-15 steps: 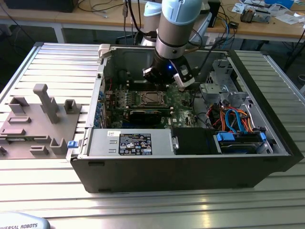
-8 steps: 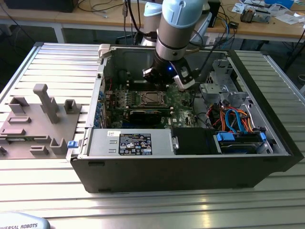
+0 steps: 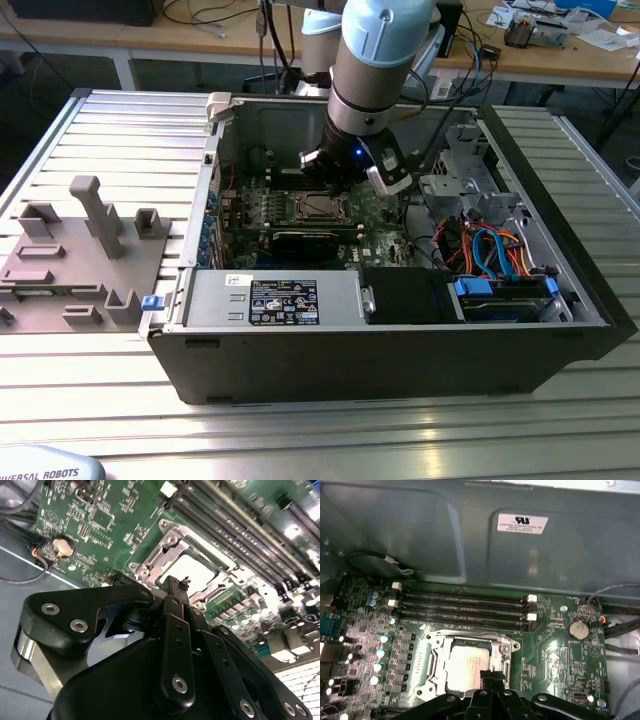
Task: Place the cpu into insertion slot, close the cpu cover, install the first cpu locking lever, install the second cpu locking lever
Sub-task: 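Install the second cpu locking lever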
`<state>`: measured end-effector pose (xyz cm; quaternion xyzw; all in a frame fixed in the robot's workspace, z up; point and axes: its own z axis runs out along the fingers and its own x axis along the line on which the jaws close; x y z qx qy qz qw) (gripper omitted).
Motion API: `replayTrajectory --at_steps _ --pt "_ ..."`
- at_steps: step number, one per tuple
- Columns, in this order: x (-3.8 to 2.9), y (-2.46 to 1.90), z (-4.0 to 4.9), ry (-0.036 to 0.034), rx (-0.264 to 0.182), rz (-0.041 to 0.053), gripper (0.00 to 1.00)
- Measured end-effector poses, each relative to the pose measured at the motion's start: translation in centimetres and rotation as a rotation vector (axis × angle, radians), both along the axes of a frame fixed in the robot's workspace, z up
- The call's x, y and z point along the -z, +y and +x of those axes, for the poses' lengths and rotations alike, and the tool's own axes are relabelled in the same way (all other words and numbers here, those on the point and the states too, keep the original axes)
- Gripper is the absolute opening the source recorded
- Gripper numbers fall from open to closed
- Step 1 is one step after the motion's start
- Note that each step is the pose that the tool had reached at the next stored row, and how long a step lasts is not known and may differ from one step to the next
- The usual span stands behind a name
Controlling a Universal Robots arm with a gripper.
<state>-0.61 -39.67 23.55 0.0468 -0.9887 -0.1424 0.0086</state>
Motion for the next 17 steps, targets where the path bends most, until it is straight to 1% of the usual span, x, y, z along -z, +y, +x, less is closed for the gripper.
replayTrajectory --at_steps 1,2,3,4,5,6,8,11,12,14,16,17 --pt "0.00 -0.06 0.00 -0.0001 0.000 -0.0074 0.11" --pt "-0.01 -0.12 0.00 0.0001 0.000 -0.0287 0.11" --pt "-0.01 -0.14 0.00 0.0001 0.000 -0.0473 0.11" --pt "0.00 -0.16 0.00 0.0000 0.000 -0.0771 0.11" --pt "0.00 -0.19 0.00 0.0000 0.000 -0.0911 0.11" --pt "0.01 -0.27 0.01 -0.0001 0.000 -0.0981 0.11" --pt "0.01 -0.61 0.00 0.0000 0.000 -0.0994 0.11" --pt "0.03 -1.26 0.00 0.0000 0.000 -0.0996 0.11" --pt "0.03 -1.40 0.00 0.0000 0.000 -0.0995 0.11" --pt "0.04 -1.91 -0.09 -0.0001 0.000 -0.0995 0.11" --pt "0.04 -1.99 -0.54 -0.0002 0.000 -0.0983 0.11" --pt "0.05 -1.99 -0.82 -0.0003 0.000 -0.0950 0.11"
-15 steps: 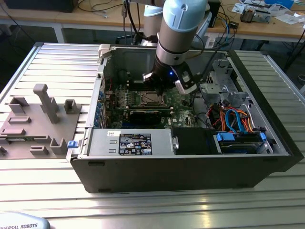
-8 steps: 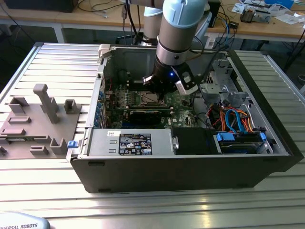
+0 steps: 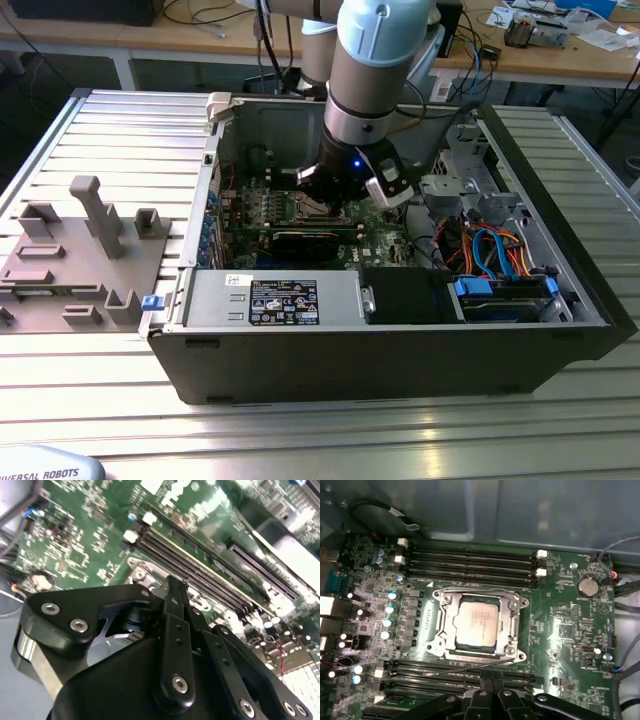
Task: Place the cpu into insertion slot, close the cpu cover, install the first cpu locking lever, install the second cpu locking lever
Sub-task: 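Install the second cpu locking lever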
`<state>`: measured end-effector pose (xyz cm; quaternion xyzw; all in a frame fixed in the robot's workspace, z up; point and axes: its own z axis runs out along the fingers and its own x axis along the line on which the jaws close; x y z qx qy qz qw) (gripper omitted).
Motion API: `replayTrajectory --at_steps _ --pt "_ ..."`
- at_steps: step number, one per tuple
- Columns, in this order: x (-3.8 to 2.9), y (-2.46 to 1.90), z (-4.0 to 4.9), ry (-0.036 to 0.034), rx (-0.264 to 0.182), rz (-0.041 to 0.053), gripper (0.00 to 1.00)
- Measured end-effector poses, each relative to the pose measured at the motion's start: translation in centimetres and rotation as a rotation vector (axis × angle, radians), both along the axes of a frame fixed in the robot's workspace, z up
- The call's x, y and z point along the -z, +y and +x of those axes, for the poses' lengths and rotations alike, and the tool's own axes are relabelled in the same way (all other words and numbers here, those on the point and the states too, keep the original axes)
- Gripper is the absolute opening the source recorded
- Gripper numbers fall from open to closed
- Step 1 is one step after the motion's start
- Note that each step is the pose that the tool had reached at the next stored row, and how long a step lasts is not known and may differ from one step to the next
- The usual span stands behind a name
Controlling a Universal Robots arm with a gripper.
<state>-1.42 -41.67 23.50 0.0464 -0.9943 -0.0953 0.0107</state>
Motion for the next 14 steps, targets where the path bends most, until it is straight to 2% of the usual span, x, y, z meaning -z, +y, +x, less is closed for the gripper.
replayTrajectory --at_steps 2,5,6,7,8,12,14 --pt "0.02 -0.04 -0.59 -0.0003 0.000 0.0097 0.11" --pt "0.06 -0.14 -1.23 -0.0004 0.000 0.0130 0.11" --pt "0.82 -0.18 -2.55 -0.0004 0.000 0.0129 0.11" --pt "1.66 -0.19 -4.33 -0.0004 0.000 0.0129 0.11" --pt "1.83 -0.18 -5.37 -0.0005 0.000 0.0132 0.11" --pt "1.97 -0.18 -5.84 -0.0003 0.000 0.0127 0.11" --pt "2.16 0.00 -5.96 -0.0005 -0.001 0.0131 0.11"
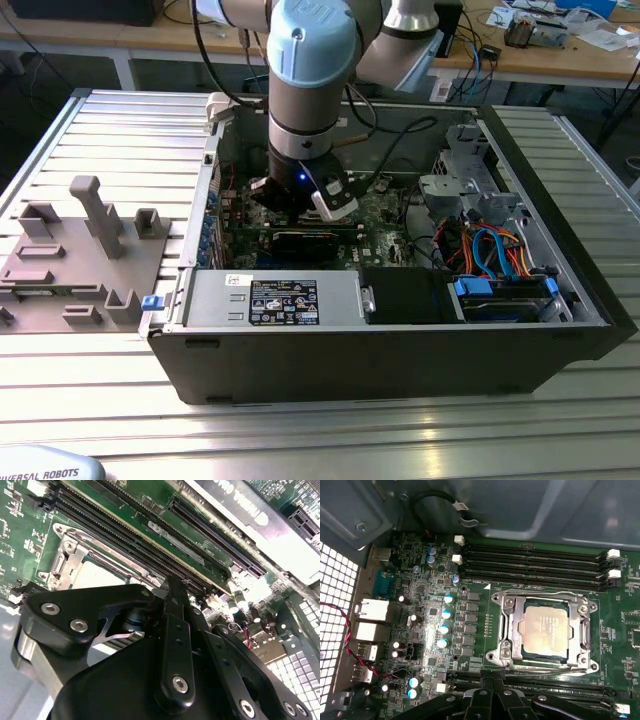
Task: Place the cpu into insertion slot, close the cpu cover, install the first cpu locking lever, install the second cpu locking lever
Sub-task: 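Install the second cpu locking lever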
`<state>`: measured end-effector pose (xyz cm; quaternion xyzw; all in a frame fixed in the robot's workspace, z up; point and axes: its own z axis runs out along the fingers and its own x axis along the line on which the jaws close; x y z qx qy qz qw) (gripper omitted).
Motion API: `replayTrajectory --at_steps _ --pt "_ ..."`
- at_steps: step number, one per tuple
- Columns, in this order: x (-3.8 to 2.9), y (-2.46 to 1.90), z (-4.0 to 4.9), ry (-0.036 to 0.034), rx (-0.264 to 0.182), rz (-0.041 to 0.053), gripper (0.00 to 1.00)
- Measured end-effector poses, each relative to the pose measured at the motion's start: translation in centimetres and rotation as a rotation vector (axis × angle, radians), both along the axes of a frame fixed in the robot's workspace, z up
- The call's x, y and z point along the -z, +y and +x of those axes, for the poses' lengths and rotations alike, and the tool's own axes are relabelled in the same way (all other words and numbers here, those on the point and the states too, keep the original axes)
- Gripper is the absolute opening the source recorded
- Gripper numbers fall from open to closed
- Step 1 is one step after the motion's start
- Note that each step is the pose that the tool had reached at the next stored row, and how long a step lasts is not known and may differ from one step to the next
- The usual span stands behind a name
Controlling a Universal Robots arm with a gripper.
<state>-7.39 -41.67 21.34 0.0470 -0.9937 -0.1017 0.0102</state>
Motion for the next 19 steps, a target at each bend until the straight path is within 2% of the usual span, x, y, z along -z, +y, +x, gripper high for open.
replayTrajectory --at_steps 5,6,9,16,19 --pt "0.84 0.22 -0.16 0.0001 -0.002 -0.0002 0.11" --pt "0.99 0.47 -0.17 0.0003 -0.004 -0.0003 0.11" --pt "1.13 0.93 -0.18 0.0000 -0.006 -0.0001 0.11" --pt "1.68 1.68 -0.18 0.0002 -0.010 -0.0004 0.11" --pt "1.68 1.77 -0.18 0.0001 -0.011 -0.0006 0.11"
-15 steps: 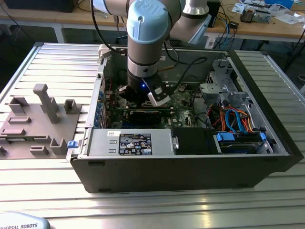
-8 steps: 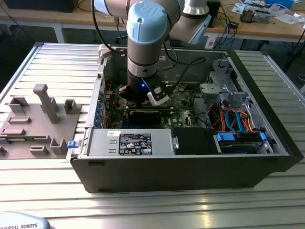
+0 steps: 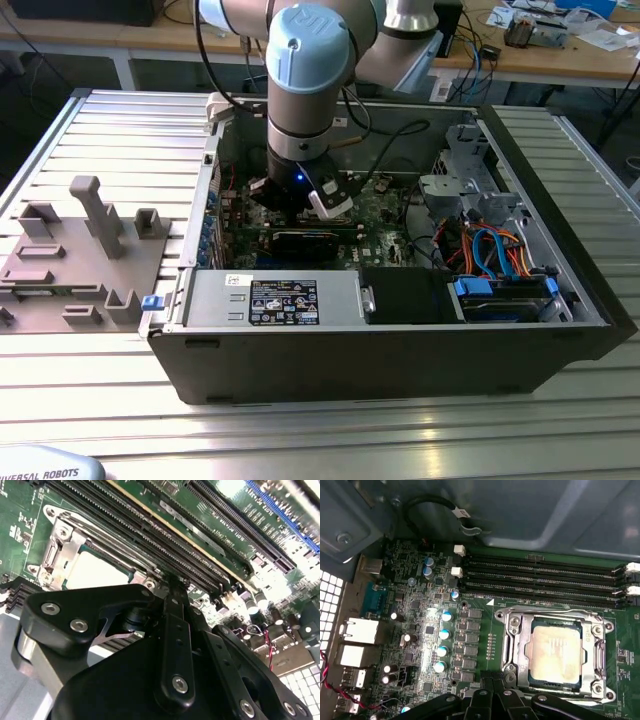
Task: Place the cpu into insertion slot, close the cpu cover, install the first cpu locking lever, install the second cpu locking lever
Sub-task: 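Install the second cpu locking lever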
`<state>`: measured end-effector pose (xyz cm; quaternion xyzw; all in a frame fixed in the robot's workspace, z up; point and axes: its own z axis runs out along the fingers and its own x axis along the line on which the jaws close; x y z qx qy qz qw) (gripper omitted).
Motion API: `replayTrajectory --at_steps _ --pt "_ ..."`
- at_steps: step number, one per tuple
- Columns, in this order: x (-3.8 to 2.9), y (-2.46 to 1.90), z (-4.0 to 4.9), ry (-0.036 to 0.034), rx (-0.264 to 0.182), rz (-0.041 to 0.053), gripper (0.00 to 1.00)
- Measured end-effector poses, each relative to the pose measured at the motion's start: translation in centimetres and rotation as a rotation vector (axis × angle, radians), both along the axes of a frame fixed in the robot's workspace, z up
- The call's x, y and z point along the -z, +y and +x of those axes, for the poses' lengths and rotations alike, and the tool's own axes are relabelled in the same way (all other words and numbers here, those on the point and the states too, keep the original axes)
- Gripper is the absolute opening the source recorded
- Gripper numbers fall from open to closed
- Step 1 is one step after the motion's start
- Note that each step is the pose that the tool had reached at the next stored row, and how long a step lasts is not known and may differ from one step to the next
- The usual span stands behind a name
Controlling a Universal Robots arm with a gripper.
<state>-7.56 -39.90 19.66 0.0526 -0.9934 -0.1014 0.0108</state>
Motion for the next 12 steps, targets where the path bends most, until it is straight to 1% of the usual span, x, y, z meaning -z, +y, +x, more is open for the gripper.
replayTrajectory --at_steps 3,5,7,9,12 --pt "-0.24 -0.01 0.01 -0.0020 0.000 -0.0013 0.11" --pt "-0.43 -0.17 0.00 -0.0025 0.000 -0.0018 0.11" --pt "-0.47 -0.31 -0.01 -0.0026 0.000 -0.0020 0.11" --pt "-0.53 -0.33 -0.01 -0.0025 0.000 -0.0022 0.11" --pt "-0.56 -0.32 0.28 -0.0023 0.000 -0.0032 0.11"
